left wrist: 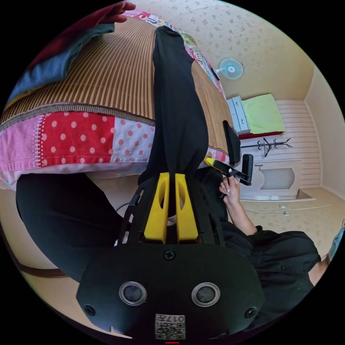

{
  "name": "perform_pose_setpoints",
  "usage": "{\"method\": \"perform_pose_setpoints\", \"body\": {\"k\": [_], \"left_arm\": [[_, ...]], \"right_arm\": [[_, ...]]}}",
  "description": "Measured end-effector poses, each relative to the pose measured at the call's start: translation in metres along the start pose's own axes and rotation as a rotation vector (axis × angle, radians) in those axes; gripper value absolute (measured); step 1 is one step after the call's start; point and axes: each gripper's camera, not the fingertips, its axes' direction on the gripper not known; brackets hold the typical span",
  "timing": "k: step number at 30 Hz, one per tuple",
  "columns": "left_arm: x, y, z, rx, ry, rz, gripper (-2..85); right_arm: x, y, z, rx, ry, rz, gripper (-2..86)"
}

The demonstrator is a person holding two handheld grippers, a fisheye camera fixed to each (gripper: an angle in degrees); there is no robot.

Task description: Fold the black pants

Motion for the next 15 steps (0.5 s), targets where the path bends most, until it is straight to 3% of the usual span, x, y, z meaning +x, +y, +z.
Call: {"method": "perform_pose_setpoints", "body": {"k": [10, 15], "left_arm": [[0.024, -0.008, 0.024, -0.038, -0.08, 0.028, 2.1], [0.042, -0.013, 0.021, -0.1, -0.111, 0.123, 1.9]], "right_arm": [[-0.019, -0.009, 0.009, -0.003, 0.07, -0.059, 4.5], [-0.029, -0.01, -0.03, -0.005, -0.071, -0.052, 2.7]]}}
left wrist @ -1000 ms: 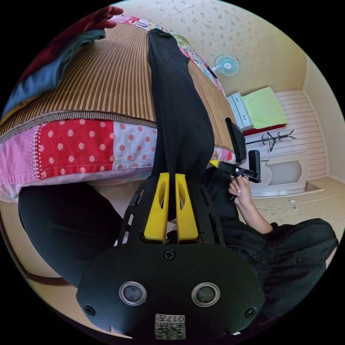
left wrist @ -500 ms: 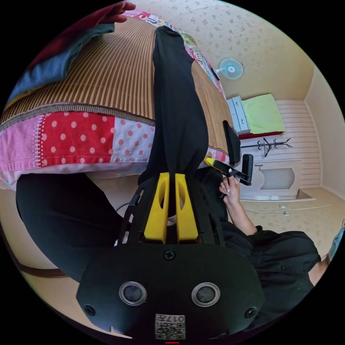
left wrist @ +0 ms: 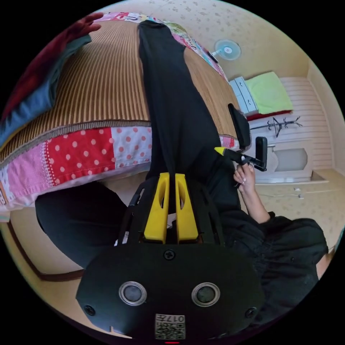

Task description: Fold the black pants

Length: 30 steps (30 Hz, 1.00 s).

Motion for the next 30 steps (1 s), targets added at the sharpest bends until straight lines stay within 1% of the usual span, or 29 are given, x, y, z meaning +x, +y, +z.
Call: {"method": "perform_pose_setpoints", "body": {"k": [2, 4, 5, 6, 8, 9, 10, 11, 12, 14, 15, 16, 17, 19, 22, 23, 25, 26, 28, 30], "left_arm": [[0.009, 0.002, -0.012, 0.007, 0.077, 0.07, 1.6], [0.018, 0.014, -0.028, 0.049, 0.21, 0.193, 1.6], [0.017, 0.019, -0.03, 0.058, 0.226, 0.202, 1.6], [0.014, 0.026, -0.027, 0.057, 0.229, 0.201, 1.8], [0.006, 0.033, -0.008, 0.016, 0.173, 0.17, 2.6], [-0.002, 0.036, 0.011, -0.021, 0.119, 0.114, 3.5], [-0.011, 0.037, 0.031, -0.067, 0.07, 0.041, 4.6], [-0.014, 0.037, 0.038, -0.084, 0.053, 0.017, 5.1], [-0.016, 0.037, 0.047, -0.092, 0.035, -0.007, 6.0], [-0.012, 0.035, 0.036, -0.007, 0.053, -0.005, 6.6], [-0.007, 0.031, 0.02, 0.08, 0.08, 0.01, 7.5], [-0.003, 0.022, 0.006, 0.151, 0.103, 0.024, 8.8], [-0.002, 0.015, -0.001, 0.178, 0.113, 0.03, 9.6], [0.002, -0.025, -0.015, 0.223, 0.122, 0.056, 11.6], [-0.004, -0.083, -0.011, 0.265, 0.049, 0.021, 12.8], [-0.008, -0.093, -0.009, 0.277, 0.037, 0.006, 13.0], [-0.021, -0.129, -0.002, 0.323, -0.013, -0.051, 13.8], [-0.023, -0.138, 0.0, 0.328, -0.022, -0.06, 14.0], [-0.033, -0.17, 0.003, 0.353, -0.024, -0.084, 14.7], [-0.043, -0.196, 0.008, 0.332, 0.022, -0.099, 15.2]], "right_arm": [[-0.014, 0.008, -0.035, 0.046, -0.126, -0.046, 2.5], [-0.027, 0.014, -0.058, 0.056, -0.141, -0.091, 2.5], [-0.034, 0.018, -0.067, 0.052, -0.135, -0.121, 2.6], [-0.036, 0.019, -0.069, 0.041, -0.139, -0.132, 2.6], [-0.036, 0.024, -0.055, -0.028, -0.136, -0.15, 3.0], [-0.034, 0.024, -0.047, -0.051, -0.108, -0.139, 3.1], [-0.028, 0.025, -0.031, -0.096, -0.035, -0.092, 3.6], [-0.022, 0.026, -0.02, -0.128, 0.012, -0.051, 4.4], [-0.021, 0.025, -0.018, -0.132, 0.016, -0.04, 4.9], [-0.024, 0.019, -0.032, -0.065, -0.052, -0.048, 6.8], [-0.025, 0.015, -0.038, -0.042, -0.066, -0.051, 7.1], [-0.025, 0.004, -0.05, -0.002, -0.082, -0.053, 7.6], [-0.024, -0.011, -0.061, 0.029, -0.086, -0.055, 8.4], [-0.021, -0.036, -0.075, 0.064, -0.093, -0.053, 9.7], [-0.007, -0.083, -0.087, 0.099, -0.095, -0.023, 14.0], [0.002, -0.1, -0.088, 0.109, -0.119, -0.001, 16.9], [0.018, -0.124, -0.086, 0.103, -0.195, 0.047, 18.8], [0.027, -0.137, -0.083, 0.104, -0.246, 0.075, 19.0], [0.037, -0.154, -0.079, 0.113, -0.287, 0.099, 18.8], [0.043, -0.172, -0.075, 0.104, -0.271, 0.122, 17.9]]}}
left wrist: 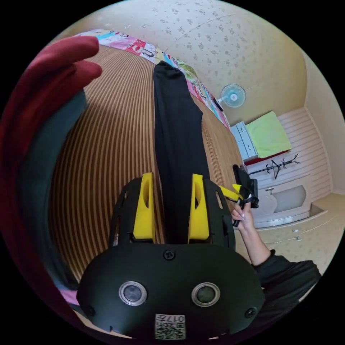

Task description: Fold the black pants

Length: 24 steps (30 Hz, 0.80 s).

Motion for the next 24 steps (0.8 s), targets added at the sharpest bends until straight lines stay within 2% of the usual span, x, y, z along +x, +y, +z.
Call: {"method": "perform_pose_setpoints", "body": {"k": [5, 8, 10, 15, 20, 24], "left_arm": [[-0.026, -0.049, 0.019, -0.017, 0.075, -0.056, 12.5], [-0.046, -0.067, 0.033, -0.075, 0.158, -0.111, 7.4], [-0.068, -0.072, 0.046, -0.138, 0.259, -0.153, 5.4], [-0.093, -0.053, 0.039, -0.132, 0.497, -0.177, 4.7], [-0.062, -0.014, -0.011, -0.042, 0.725, -0.004, 4.4], [0.017, 0.042, -0.089, 0.028, 0.719, 0.274, 4.2]], "right_arm": [[0.011, -0.057, 0.01, -0.024, -0.115, 0.016, 15.4], [0.014, -0.081, 0.023, -0.082, -0.193, 0.009, 13.0], [0.016, -0.09, 0.029, -0.125, -0.212, 0.017, 10.5], [0.028, -0.08, 0.025, -0.187, -0.288, 0.098, 4.4], [-0.015, -0.022, -0.03, -0.131, -0.576, -0.051, 3.0], [-0.092, 0.037, -0.073, -0.126, -0.569, -0.246, 2.4]]}}
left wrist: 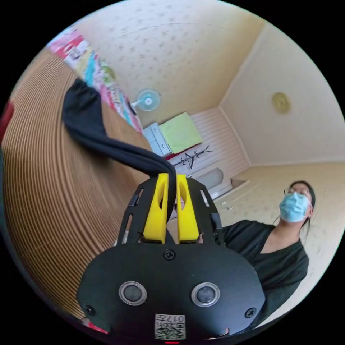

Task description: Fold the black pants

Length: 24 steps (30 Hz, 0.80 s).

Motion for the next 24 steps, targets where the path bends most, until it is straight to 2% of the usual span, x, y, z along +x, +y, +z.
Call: {"method": "perform_pose_setpoints", "body": {"k": [5, 11, 15, 17, 20, 23, 24], "left_arm": [[0.152, 0.042, -0.007, 0.07, -0.025, 0.264, 4.2], [0.324, 0.068, -0.003, 0.165, 0.089, 0.601, 4.1], [0.408, 0.074, 0.005, 0.245, 0.151, 0.749, 4.1], [0.427, 0.071, 0.008, 0.285, 0.094, 0.749, 4.1], [0.416, 0.047, 0.017, 0.301, 0.016, 0.637, 4.1], [0.365, 0.01, 0.028, 0.286, -0.028, 0.492, 4.1], [0.343, -0.009, 0.032, 0.283, -0.095, 0.45, 4.1]], "right_arm": [[-0.168, 0.06, 0.032, -0.043, 0.094, -0.322, 1.9], [-0.334, 0.105, 0.059, -0.031, 0.053, -0.647, 1.9], [-0.407, 0.117, 0.076, -0.002, 0.066, -0.751, 1.8], [-0.429, 0.112, 0.084, 0.033, 0.146, -0.746, 1.6], [-0.414, 0.086, 0.089, 0.072, 0.222, -0.648, 1.6], [-0.367, 0.043, 0.091, 0.098, 0.294, -0.534, 1.6], [-0.354, 0.031, 0.091, 0.105, 0.309, -0.507, 1.6]]}}
